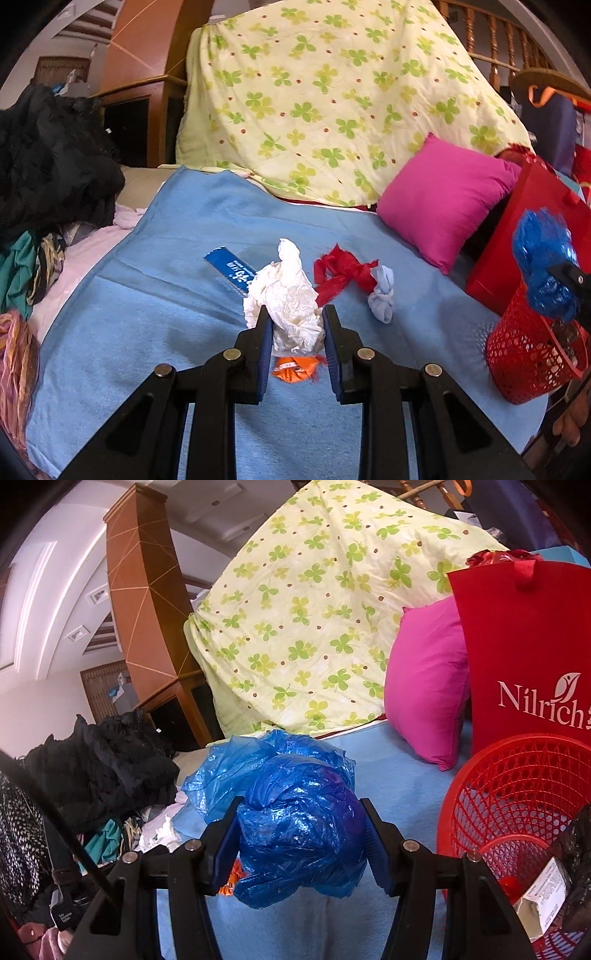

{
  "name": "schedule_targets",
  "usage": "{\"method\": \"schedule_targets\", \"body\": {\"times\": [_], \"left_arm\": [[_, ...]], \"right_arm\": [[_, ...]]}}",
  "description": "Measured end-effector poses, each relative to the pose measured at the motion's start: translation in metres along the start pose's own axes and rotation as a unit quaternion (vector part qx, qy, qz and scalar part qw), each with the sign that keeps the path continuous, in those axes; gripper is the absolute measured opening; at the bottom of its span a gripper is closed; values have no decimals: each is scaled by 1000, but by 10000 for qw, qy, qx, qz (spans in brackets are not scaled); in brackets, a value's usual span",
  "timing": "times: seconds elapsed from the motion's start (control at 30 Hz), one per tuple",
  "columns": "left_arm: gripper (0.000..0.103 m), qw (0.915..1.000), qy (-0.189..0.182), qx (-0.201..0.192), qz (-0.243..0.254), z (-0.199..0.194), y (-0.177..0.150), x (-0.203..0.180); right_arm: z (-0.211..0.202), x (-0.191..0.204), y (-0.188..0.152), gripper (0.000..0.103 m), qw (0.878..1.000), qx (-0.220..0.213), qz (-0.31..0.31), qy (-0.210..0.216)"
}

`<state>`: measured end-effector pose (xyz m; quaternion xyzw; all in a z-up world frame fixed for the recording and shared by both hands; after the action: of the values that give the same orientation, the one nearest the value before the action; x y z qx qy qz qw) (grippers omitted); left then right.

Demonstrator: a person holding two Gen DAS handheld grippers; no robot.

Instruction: Collect trash

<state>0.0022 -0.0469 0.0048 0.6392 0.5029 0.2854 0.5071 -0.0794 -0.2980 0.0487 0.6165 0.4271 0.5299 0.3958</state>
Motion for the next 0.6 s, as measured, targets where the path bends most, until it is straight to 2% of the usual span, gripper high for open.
{"method": "schedule_targets", "body": {"times": [0.27, 0.6], "left_arm": [[28, 9993, -150, 42, 327, -1, -7, -32], [28, 9970, 19, 26, 776, 1, -13, -59]], "right_arm": [[0, 5, -1, 63, 9998, 0, -195, 40], [-4, 2, -1, 63, 9998, 21, -214, -32]]}}
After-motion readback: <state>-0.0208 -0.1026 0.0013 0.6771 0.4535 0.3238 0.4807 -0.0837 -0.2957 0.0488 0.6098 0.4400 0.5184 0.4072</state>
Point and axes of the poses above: each gripper's, at about its wrist camera, not at the fingertips, and z roughly the way its jaws point, x to its left, y to its top, the point moved 1 cm from there along z, roughly the way its jaws point, and after that the axes turned 12 degrees about -x, right-handed, at the moved point
